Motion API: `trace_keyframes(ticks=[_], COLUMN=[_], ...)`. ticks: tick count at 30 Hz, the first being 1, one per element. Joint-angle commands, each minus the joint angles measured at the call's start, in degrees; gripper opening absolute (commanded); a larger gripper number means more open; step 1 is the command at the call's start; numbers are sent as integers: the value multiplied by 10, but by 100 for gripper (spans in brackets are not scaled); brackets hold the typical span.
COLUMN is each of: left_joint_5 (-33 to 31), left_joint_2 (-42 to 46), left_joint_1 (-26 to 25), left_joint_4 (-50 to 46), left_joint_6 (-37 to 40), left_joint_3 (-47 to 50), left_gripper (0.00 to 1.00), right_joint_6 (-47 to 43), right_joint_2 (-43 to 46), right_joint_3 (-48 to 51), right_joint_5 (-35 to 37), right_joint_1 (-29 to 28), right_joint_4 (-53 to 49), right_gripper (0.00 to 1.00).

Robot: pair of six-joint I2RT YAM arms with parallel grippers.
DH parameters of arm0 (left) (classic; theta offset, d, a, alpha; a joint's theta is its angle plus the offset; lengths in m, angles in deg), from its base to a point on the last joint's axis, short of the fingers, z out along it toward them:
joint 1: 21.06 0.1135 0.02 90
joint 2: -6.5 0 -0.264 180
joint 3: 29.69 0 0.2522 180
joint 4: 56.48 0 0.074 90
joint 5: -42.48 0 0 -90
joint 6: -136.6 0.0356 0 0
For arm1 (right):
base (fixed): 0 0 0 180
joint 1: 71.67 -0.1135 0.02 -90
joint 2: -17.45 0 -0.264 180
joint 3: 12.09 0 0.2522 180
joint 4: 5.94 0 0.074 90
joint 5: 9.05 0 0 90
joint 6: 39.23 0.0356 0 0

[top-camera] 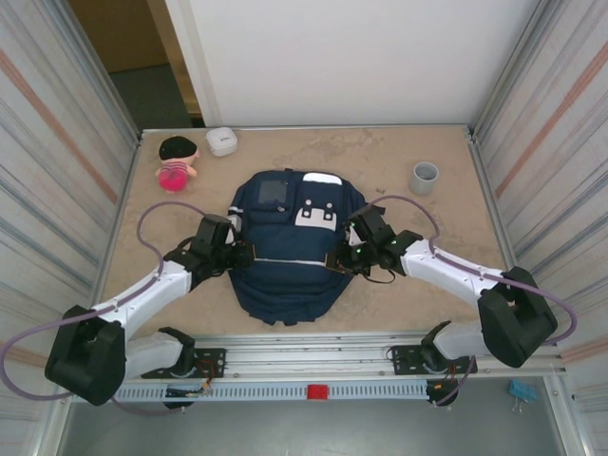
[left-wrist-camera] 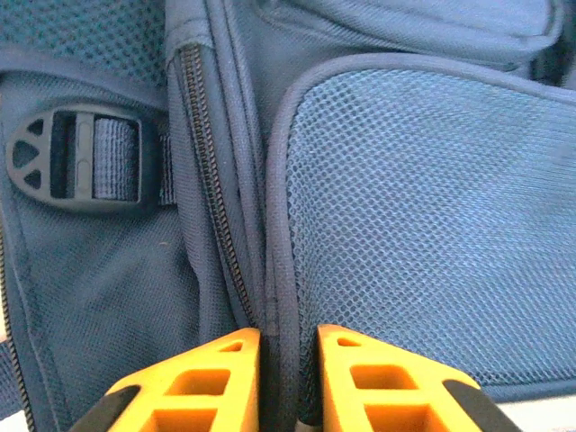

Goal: Pack books, pencil case, and school supplies into a backpack

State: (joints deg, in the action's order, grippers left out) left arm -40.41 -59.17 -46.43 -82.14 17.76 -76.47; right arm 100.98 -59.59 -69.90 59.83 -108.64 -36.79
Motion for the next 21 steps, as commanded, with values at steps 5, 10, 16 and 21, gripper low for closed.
trace_keyframes(ticks=[5,10,16,21], left_joint_5=[-24,-35,-70,-74], left_joint_2=[20,-67,-145,-80], left_joint_1=[-7,10,28,28], left_joint_4=[74,91,110,79], left_joint_6=[-25,12,35,18], left_joint_3=[-15,-79,-99,-89], left_gripper=[12,12,17,61], right_joint_6=[-72,-100,-103,-130], right_joint_2=[-34,-81,-115,-84], right_joint_3=[-66,-102,-101,-123], right_joint_5=[3,-19,-29,-7], right_joint_1=[74,104,117,120], right_joint_4=[59,57,62,-13], right_gripper=[9,8,10,53])
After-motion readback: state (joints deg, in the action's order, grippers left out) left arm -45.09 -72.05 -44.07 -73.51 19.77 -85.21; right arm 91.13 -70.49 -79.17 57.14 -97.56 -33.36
